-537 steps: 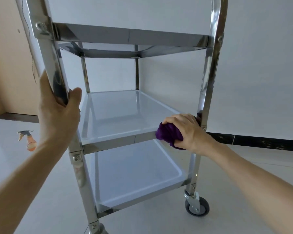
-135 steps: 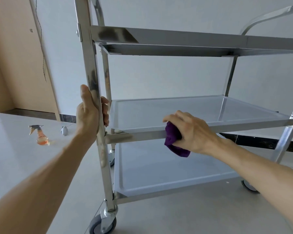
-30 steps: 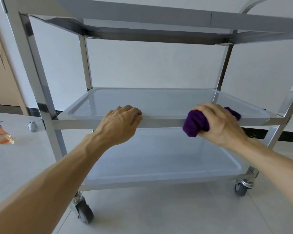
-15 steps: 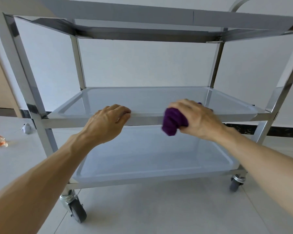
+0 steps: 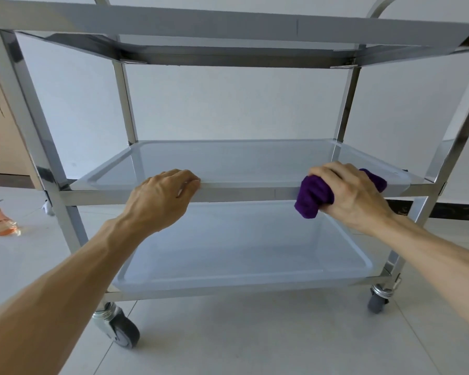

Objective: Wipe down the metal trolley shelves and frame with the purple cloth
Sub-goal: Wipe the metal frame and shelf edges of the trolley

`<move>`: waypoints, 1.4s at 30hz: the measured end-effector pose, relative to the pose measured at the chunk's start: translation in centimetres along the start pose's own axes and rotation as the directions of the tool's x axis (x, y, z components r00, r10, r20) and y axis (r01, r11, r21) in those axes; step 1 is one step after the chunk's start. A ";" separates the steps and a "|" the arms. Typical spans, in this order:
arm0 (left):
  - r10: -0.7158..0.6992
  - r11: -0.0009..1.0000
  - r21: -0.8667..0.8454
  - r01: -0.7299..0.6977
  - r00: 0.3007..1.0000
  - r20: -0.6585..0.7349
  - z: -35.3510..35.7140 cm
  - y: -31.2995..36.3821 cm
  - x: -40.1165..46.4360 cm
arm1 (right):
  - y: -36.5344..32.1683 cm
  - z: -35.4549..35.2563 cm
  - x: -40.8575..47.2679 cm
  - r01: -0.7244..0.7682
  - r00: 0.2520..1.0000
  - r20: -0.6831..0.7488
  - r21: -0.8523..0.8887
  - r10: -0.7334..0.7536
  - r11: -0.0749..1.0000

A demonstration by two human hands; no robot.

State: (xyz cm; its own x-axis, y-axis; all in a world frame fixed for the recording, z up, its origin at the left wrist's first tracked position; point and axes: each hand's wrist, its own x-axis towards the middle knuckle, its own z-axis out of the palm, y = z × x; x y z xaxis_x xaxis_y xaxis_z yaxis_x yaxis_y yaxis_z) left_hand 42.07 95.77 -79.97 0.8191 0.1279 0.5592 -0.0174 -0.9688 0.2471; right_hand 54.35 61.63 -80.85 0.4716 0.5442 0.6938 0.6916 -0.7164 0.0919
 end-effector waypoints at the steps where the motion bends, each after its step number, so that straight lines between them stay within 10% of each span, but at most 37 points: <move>1: -0.015 0.999 0.040 0.016 0.999 -0.033 -0.1 -0.2 0.1 | -0.6 0.2 0.2 0.024 1.000 -0.006 0.001 -0.024 1.000; 7: -0.062 0.994 0.079 0.072 0.991 -0.121 0.2 0.7 1.1 | -5.1 0.5 1.5 0.105 0.994 0.010 0.005 -0.105 0.994; 17: 0.166 0.985 -0.074 -0.158 0.978 0.125 3.6 8.9 2.6 | -5.0 -1.0 1.7 0.178 0.973 0.146 0.031 -0.181 0.984; 33: 0.270 0.963 -0.006 -0.270 0.963 0.014 5.1 7.8 1.3 | -2.0 -1.1 -0.4 -0.069 0.995 0.059 -0.092 0.074 0.993; 42: 0.275 0.959 0.061 -0.276 0.961 0.019 4.3 7.3 1.4 | -1.1 -1.8 0.1 0.108 0.982 0.162 -0.049 -0.098 0.993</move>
State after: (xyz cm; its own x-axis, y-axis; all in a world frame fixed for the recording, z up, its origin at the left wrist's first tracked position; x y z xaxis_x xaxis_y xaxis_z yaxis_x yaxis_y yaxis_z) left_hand 45.56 87.98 -80.72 0.7936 -0.1477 0.5903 -0.2074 -0.9777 0.0341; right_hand 52.68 61.66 -79.61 0.4835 0.6754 0.5567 0.7104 -0.6744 0.2012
